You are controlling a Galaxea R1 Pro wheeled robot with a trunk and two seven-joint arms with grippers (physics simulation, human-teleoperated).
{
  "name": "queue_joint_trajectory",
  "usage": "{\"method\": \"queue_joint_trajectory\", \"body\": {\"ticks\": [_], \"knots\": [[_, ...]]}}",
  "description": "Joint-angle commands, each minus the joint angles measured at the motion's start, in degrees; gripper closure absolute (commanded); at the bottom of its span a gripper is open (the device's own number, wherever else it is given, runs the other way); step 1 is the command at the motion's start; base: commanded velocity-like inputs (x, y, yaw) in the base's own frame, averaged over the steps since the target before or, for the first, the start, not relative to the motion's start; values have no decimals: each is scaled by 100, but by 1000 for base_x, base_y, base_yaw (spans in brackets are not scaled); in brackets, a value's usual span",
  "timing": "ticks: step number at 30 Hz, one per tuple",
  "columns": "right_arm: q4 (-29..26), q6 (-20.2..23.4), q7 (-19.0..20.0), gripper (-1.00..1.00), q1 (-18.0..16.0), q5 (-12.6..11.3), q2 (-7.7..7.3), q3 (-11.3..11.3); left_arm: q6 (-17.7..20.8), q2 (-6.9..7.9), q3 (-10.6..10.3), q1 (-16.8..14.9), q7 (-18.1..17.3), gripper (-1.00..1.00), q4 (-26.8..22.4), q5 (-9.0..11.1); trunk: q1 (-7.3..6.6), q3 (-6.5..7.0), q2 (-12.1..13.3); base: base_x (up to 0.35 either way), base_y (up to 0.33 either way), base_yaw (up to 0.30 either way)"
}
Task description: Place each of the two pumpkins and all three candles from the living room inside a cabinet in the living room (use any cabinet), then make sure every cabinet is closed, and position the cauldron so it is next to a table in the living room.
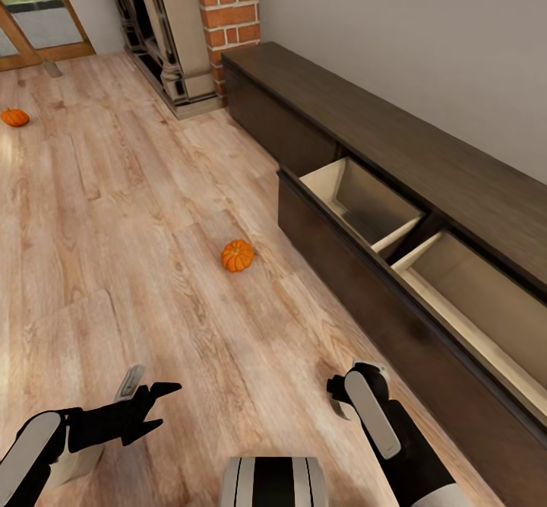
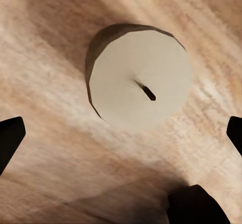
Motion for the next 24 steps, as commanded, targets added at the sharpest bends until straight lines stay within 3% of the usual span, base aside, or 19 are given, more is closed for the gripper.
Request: {"method": "queue_joint_trajectory", "body": {"ticks": [1, 9, 18, 21, 24], "knots": [[14, -1, 0, -100, -1, 1, 4, 2, 0, 0, 0, 0, 0, -100, 0, 1, 0, 0, 0, 130, -1, 0], [569, -254, 22, -100, -138, -2, 10, 15, 1, 7, -8, 0, 0, -100, 1, 5, 0, 0, 0, 27, 0, 0], [689, -562, 373, -100, -152, 22, -38, 24, 0, 0, -29, 0, 0, -100, 1, 5, 23, -199, -12, 1, 0, 0], [693, -643, 510, -100, -152, 189, -44, 25, 0, 0, -33, 0, 0, -100, 1, 5, 28, -244, -15, 0, 0, 0], [704, -692, 715, -100, -152, 519, -39, 19, 0, -1, -41, 0, 0, -100, -4, 5, 28, -244, -15, 0, 0, 0]]}}
